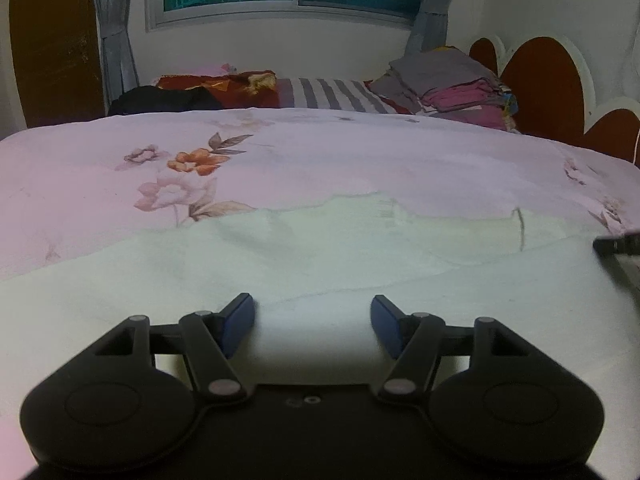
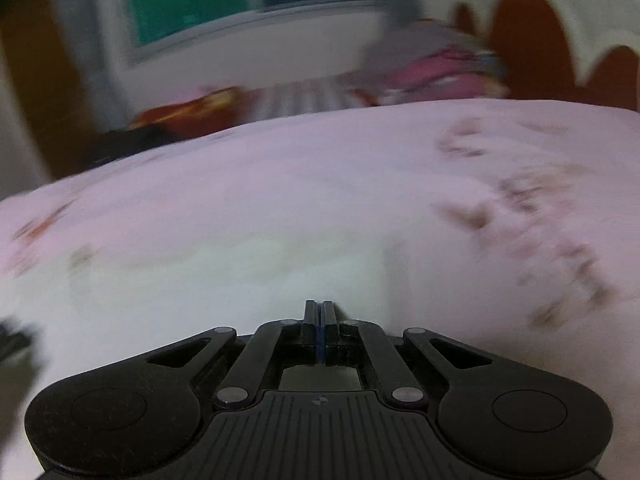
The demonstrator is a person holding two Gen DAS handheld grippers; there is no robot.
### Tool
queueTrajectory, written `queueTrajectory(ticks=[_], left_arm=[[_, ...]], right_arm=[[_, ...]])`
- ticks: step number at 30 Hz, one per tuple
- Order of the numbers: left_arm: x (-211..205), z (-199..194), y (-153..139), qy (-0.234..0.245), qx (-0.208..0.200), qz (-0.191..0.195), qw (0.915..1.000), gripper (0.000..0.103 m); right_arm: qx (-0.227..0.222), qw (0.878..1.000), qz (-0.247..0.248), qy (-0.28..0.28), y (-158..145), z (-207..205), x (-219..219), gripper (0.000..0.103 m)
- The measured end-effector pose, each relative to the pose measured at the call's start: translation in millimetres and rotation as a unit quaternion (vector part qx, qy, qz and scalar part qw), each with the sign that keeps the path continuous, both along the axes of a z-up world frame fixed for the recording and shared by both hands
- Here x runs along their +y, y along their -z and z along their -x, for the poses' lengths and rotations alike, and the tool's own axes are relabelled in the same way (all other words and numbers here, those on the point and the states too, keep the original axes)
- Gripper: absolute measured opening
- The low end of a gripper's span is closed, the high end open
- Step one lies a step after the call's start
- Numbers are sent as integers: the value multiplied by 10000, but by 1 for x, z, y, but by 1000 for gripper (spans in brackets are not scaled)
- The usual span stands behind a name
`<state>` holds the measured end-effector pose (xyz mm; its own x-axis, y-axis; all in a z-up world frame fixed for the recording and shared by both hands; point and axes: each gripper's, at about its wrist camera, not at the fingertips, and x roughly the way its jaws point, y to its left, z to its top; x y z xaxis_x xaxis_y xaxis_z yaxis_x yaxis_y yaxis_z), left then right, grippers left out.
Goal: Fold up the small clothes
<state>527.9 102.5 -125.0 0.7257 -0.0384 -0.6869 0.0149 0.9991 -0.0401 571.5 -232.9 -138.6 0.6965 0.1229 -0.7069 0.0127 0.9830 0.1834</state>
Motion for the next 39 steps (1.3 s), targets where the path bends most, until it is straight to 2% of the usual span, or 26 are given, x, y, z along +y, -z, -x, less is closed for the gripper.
queueTrajectory(ticks=[3,6,8,10,13,14,16,18,19,20,22,24,27,29,31,34,35,37,38,39], left_arm=[[1,-2,1,-22,3,-24,10000,66],[-1,0,-3,-26,15,-62,10000,63],[0,9,-11,-76,-97,-87,9999,59],[1,19,-16,-66,-168,34,9998,59],[-3,20,-4,59,115,-67,9999,60],[-3,21,-2,61,66,-64,9999,61],[-3,21,-10,-23,81,-25,10000,56],[-4,30,-20,-25,-159,25,9999,58],[-4,35,-22,-12,-193,67,9998,58],[-5,36,-19,12,-112,106,9999,58],[-6,34,-4,36,207,111,9997,59],[-10,38,-5,46,112,-33,9999,60],[-10,45,-12,-41,-51,24,10000,65],[-8,44,-3,-13,110,33,9999,65],[-6,45,-3,30,49,71,10000,66],[3,50,-10,-31,57,226,9997,66],[7,53,-12,-113,23,250,9996,69],[24,68,-19,-354,-187,366,9985,84],[34,76,-21,-512,-294,401,9974,93],[45,85,-24,-688,-377,397,9961,96]], right_arm=[[126,9998,-77,136,1,-26,-14,0],[165,9997,177,8,-1,-27,-8,0],[203,9994,288,-51,-4,-18,-4,0],[282,9993,250,-51,-9,-1,-2,0],[269,9993,146,-201,-13,29,1,0],[361,9987,218,-273,-8,34,6,0],[275,9989,274,-246,-5,40,8,0],[365,9987,299,-188,-14,42,9,0],[272,9992,241,-193,-20,48,9,0],[203,9993,248,-206,-23,55,10,0],[401,9984,339,-222,-15,63,12,0],[341,9984,386,-224,-5,69,12,0],[282,9987,375,-179,-20,71,15,0],[176,9990,376,-184,-26,78,17,0],[501,9980,337,-186,-14,77,16,0],[509,9981,313,-153,-11,80,18,0],[568,9979,272,-117,-14,79,18,0],[523,9986,-30,-1,-23,80,13,0],[347,9990,-286,32,-30,84,9,0],[215,9989,-428,21,-36,88,8,26]])
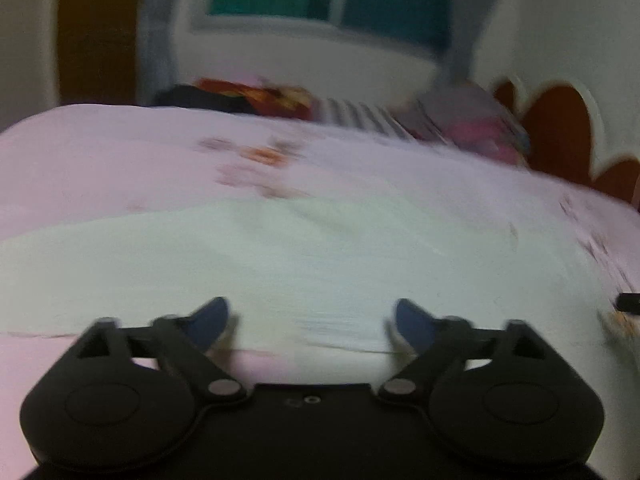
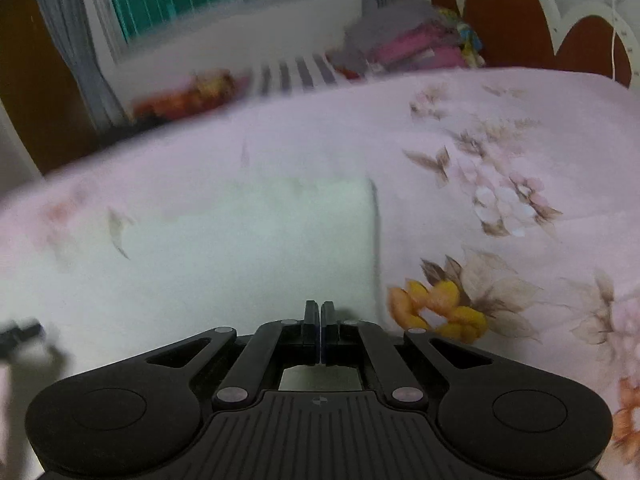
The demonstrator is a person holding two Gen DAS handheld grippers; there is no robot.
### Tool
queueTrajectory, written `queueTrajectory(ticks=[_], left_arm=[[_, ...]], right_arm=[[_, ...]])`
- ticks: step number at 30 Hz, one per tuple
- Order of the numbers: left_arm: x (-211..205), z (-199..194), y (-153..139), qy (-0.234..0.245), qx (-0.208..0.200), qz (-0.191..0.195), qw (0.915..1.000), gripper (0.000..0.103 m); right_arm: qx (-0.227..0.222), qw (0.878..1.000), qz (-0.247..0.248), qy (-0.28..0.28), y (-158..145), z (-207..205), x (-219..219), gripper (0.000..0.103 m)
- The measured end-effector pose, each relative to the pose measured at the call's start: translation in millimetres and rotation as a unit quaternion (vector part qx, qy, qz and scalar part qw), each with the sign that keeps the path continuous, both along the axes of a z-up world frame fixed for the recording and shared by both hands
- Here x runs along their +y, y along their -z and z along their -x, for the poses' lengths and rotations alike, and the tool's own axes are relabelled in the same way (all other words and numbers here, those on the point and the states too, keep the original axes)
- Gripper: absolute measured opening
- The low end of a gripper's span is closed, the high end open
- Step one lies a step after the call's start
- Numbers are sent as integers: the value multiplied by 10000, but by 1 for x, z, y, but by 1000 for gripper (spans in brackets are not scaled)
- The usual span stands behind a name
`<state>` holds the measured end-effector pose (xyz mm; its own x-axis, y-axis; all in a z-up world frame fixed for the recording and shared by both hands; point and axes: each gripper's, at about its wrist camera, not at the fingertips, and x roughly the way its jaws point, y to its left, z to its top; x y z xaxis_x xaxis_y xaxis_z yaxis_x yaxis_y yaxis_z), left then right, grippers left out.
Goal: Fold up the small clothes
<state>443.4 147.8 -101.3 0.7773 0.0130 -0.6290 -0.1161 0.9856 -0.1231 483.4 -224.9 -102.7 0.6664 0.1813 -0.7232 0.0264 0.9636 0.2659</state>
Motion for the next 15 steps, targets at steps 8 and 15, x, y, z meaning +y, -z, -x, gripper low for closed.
queueTrajectory(ticks=[8,15], left_arm=[[156,78,0,-2106,-95,561,9759,74],[270,121,21,-3467,-677,2295,9069,47]], right_arm=[[-763,9958,504,86,-13,9,29,99],[-535,9970,485,276,3,-10,46,43]])
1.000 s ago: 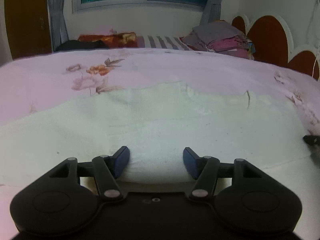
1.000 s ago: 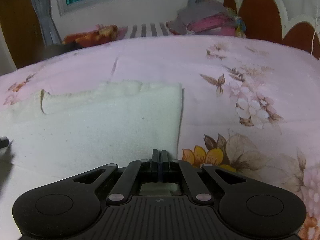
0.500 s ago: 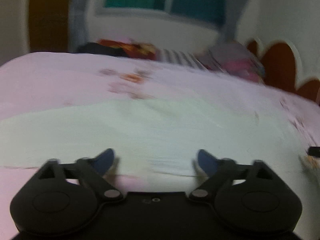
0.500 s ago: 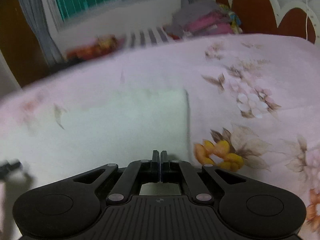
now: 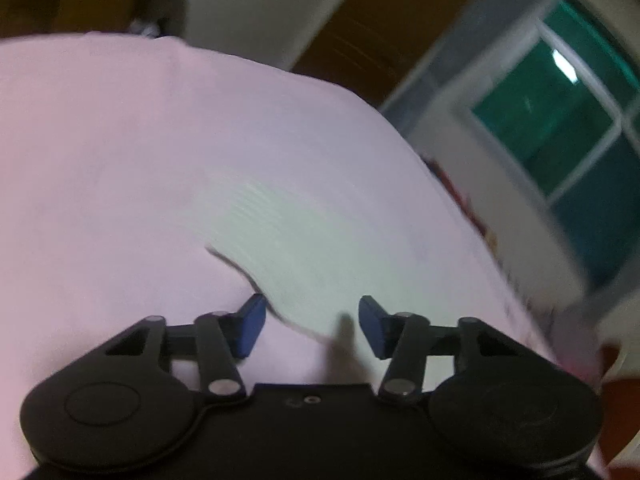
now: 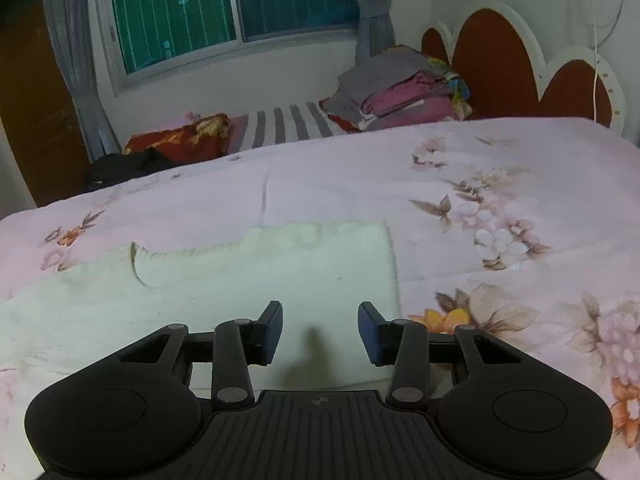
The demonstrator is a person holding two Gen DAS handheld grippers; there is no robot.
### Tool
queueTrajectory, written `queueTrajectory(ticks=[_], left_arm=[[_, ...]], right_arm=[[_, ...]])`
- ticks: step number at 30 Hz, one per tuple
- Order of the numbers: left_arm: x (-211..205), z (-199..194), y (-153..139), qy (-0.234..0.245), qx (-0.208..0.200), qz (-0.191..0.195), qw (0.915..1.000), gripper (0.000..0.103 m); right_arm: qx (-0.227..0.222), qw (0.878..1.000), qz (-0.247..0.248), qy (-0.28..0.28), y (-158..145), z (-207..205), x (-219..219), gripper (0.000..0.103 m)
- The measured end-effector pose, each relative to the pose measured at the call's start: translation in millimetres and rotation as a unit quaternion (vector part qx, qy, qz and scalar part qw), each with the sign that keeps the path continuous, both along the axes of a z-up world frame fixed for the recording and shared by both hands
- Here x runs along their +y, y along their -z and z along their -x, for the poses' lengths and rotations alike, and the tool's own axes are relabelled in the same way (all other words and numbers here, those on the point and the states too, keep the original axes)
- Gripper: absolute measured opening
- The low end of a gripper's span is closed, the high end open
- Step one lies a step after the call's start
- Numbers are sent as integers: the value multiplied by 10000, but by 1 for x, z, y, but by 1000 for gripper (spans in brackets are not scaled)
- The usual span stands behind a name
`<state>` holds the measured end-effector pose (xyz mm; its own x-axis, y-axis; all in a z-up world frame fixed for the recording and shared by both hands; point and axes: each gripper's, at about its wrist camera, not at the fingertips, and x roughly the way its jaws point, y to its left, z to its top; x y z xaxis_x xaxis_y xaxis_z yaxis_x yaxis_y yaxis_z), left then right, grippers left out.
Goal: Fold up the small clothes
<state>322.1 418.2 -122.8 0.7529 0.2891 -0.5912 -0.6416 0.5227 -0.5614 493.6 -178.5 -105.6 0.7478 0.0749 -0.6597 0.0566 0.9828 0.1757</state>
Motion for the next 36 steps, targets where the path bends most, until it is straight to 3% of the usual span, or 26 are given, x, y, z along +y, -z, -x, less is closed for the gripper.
queueTrajectory(ticks=[2,3,4,5,7,10,14,19,22,28,36], left_arm=[[11,-3,3,-130,-186,157,9996,47],[14,-6,4,-149,-242,181,9994,36],[17,-10,4,-101,-241,217,9994,11],[22,-16,4,51,-273,312,9991,2],[28,-13,-4,123,-426,110,9990,2],[35,-23,1,113,42,-3,9999,3],[28,-26,-2,256,126,-173,9994,3],[-4,-25,-29,535,-310,-517,9967,3],[-38,-42,-49,1036,-439,-743,9909,3],[-150,-108,-74,2426,-506,-1018,9634,3],[-313,-180,-67,4030,-197,-1175,9074,3]], right_arm=[[41,10000,77,-34,-3,4,12,43],[43,9999,85,-65,-2,2,16,43],[44,9999,80,-89,-3,4,20,43],[47,9999,76,-96,-3,3,23,43],[58,9999,49,-79,-5,5,25,43],[30,9999,89,-109,-8,9,25,43],[150,9998,113,-57,-3,8,23,43],[147,9999,81,37,-3,11,15,43],[124,9999,28,60,-4,13,9,43],[90,9999,-108,81,-5,16,-2,43],[29,9989,-404,215,-12,23,-29,43]])
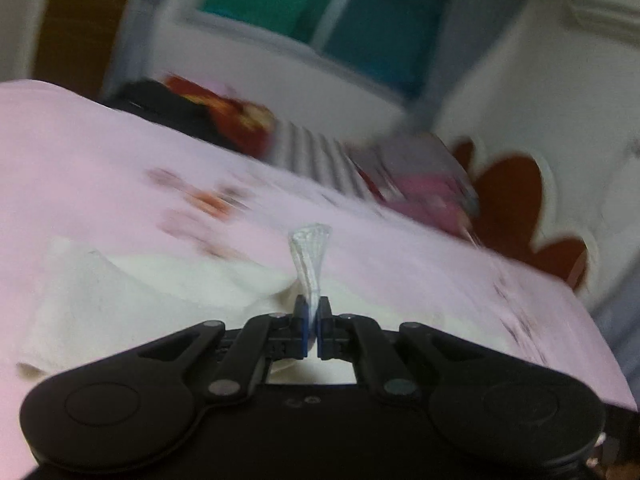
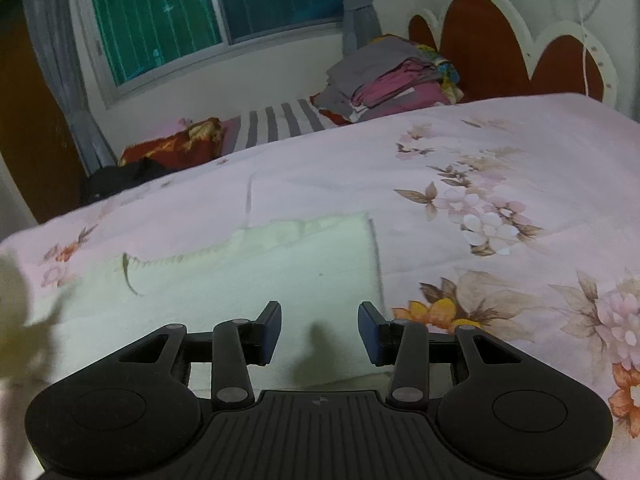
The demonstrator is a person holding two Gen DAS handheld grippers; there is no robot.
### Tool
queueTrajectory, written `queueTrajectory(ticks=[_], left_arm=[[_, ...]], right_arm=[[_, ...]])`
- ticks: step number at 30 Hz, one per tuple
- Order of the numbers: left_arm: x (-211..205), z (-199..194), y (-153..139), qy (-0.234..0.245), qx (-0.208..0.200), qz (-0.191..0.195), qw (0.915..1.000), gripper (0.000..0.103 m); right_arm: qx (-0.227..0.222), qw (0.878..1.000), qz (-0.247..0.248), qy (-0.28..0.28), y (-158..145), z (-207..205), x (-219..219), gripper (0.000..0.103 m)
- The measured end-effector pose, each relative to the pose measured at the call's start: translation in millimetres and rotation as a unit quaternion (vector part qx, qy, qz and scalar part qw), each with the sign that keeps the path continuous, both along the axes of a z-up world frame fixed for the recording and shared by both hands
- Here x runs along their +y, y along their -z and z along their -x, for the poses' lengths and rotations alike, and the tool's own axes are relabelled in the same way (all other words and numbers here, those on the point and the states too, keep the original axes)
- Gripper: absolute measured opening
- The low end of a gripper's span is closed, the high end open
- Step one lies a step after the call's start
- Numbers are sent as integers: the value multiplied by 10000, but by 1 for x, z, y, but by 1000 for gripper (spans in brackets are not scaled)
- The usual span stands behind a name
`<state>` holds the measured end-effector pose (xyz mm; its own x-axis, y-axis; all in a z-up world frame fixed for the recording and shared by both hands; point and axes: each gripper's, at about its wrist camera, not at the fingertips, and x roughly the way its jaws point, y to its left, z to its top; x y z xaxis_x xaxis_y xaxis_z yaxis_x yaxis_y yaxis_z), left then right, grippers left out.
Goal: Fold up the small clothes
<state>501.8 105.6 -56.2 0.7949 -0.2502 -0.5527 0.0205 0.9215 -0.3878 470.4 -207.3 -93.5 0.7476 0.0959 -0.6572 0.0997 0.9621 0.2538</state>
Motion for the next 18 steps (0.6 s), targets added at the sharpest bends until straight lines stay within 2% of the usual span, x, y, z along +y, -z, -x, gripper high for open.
queueTrajectory(ticks=[4,9,13,15,18], left_arm=[[-57,-17,24,778,226,-120,9966,3],[-99,-29,49,1107,421,-178,9928,3],[-133,-22,56,1508,571,-322,9864,5],[-152,-23,64,1782,752,-424,9802,35],[-160,-9,59,1864,540,-526,9796,55]], right_arm=[[-52,9999,-124,55,-4,6,-17,43],[-64,9998,-198,81,-7,15,-39,43],[-39,9979,-564,303,-10,22,-70,43],[-73,9973,-669,300,-15,25,-81,43],[-101,9969,-745,219,-22,27,-87,43]])
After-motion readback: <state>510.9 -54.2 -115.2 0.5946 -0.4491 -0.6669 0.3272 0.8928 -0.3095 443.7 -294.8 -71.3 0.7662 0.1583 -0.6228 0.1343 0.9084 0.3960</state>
